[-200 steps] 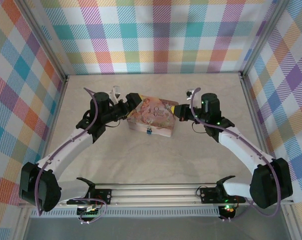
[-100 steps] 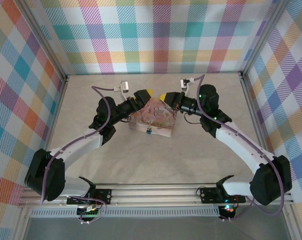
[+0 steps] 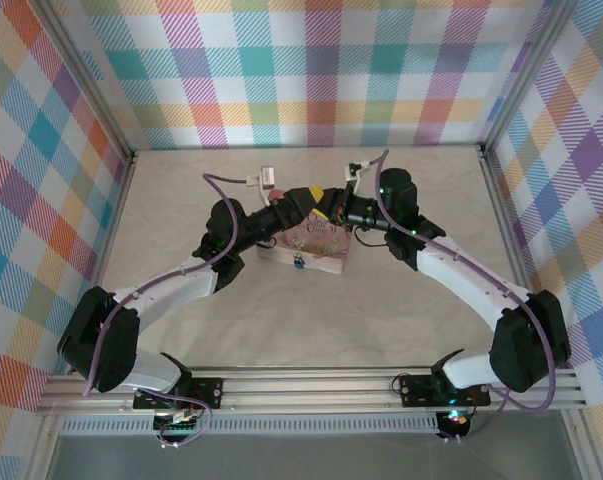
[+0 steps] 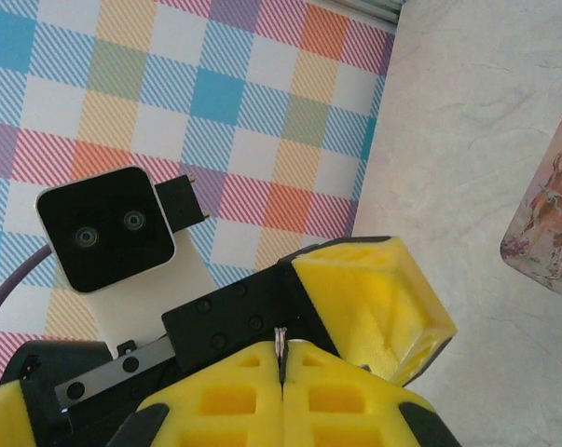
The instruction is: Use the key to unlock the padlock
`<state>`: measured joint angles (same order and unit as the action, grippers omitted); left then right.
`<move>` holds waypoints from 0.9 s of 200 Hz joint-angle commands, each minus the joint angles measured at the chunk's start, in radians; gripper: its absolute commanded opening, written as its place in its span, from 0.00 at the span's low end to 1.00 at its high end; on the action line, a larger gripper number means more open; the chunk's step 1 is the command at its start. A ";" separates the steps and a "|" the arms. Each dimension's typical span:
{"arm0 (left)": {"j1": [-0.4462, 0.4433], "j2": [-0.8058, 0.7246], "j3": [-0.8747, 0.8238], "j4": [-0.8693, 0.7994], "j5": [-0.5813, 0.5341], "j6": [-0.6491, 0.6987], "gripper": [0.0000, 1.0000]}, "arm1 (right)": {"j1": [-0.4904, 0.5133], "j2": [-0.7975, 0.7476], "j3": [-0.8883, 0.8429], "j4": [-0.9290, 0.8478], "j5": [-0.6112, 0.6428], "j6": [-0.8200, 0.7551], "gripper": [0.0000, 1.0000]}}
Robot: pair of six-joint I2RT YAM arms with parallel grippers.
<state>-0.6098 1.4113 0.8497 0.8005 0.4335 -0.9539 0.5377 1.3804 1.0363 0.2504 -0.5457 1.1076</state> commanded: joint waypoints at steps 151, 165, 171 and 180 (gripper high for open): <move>-0.019 -0.004 0.017 0.025 0.033 -0.017 0.63 | -0.021 -0.048 0.013 -0.077 0.128 -0.023 0.00; -0.018 -0.001 0.016 0.022 0.031 -0.019 0.59 | -0.022 -0.051 0.010 -0.079 0.130 -0.023 0.00; -0.018 0.001 0.016 0.022 0.031 -0.020 0.57 | -0.022 -0.052 0.010 -0.079 0.131 -0.023 0.00; -0.019 0.004 0.016 0.022 0.031 -0.020 0.54 | -0.024 -0.053 0.010 -0.080 0.130 -0.023 0.00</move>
<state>-0.6140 1.4124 0.8497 0.7849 0.4480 -0.9726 0.5232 1.3468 1.0363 0.1890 -0.4385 1.1069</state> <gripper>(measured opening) 0.579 0.053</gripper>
